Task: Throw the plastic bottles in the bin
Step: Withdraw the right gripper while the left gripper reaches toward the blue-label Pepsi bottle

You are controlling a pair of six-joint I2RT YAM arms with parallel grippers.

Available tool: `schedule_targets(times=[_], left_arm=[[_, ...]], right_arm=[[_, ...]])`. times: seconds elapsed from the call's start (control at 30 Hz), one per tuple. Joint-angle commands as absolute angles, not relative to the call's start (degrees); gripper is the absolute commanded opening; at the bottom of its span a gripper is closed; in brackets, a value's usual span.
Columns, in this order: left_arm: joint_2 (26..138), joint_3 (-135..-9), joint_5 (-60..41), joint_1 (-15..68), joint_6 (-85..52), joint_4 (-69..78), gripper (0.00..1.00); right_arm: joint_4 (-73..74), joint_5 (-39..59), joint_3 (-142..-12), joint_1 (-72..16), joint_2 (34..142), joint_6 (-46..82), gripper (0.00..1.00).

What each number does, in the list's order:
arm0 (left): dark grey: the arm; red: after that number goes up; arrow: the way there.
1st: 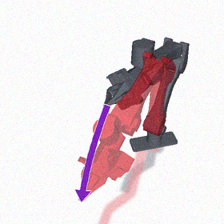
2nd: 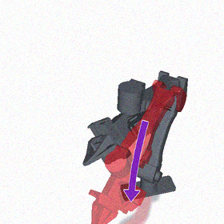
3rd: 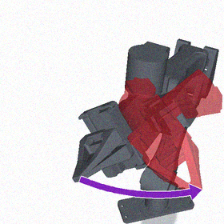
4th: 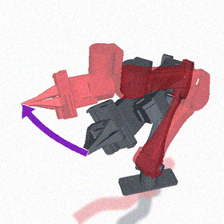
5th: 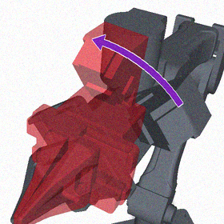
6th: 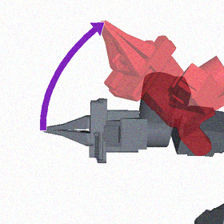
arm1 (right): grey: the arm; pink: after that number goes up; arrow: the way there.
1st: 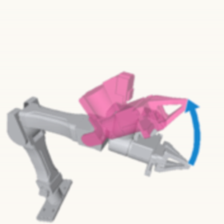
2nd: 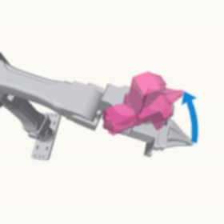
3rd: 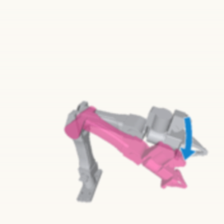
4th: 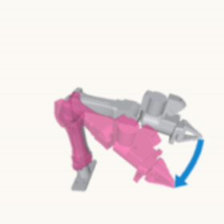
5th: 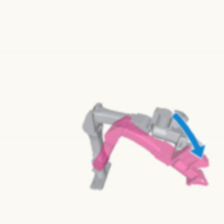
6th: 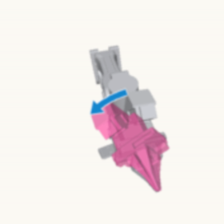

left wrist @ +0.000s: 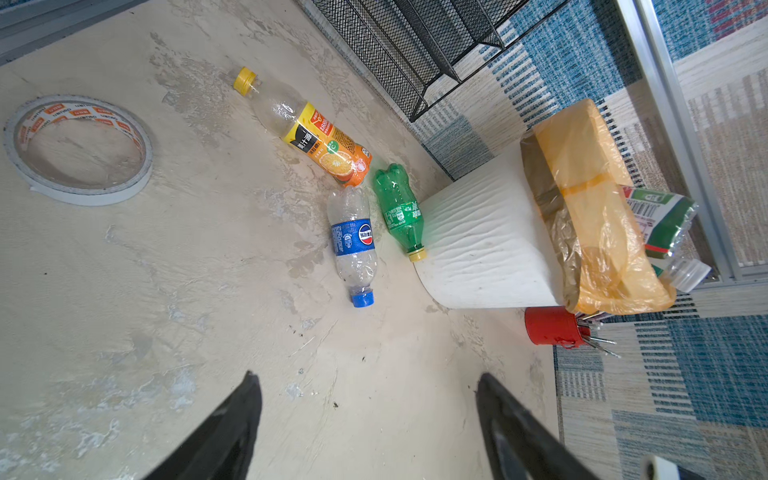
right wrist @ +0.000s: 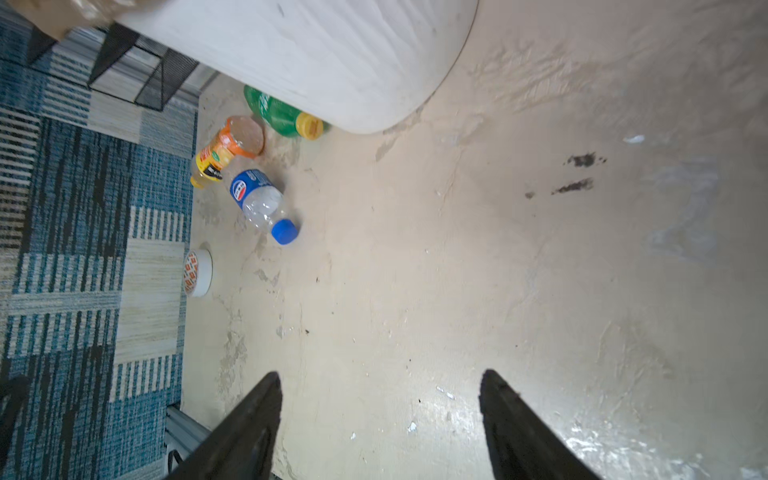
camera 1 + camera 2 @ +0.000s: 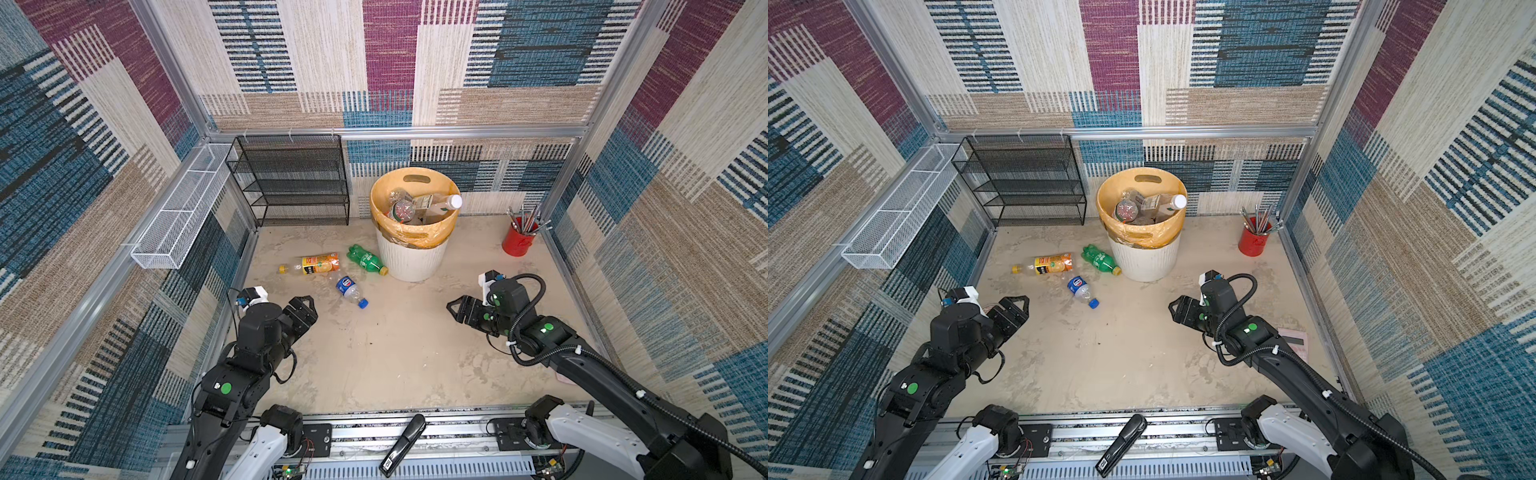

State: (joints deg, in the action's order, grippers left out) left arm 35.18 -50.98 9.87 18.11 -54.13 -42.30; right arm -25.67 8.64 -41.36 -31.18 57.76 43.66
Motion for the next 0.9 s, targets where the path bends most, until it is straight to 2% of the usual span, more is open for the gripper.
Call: schedule_targets(times=[0.0,0.3,0.57,0.87], left_arm=[[37.3,-53.3,9.3,18.0,-54.9,-43.2,0.81],[52.1,-65.9,5.8,16.8,-49.8,-48.7,0.79],[65.4,-73.3,-2.3,15.8,-47.1,-50.9,0.81],[79.8,-79.6,-4.4,15.8,-43.9,-55.0,0.87]], right_arm=[[-24.6,11.2,-41.0,-34.2,60.2,44.6,0.76],[-20.7,10.9,-40.1,-42.3,65.0,47.0,0.77],[-20.5,10.6,-39.8,-42.8,64.5,46.0,0.77],[-21.4,8.9,-39.2,-43.0,62.1,46.0,0.78]])
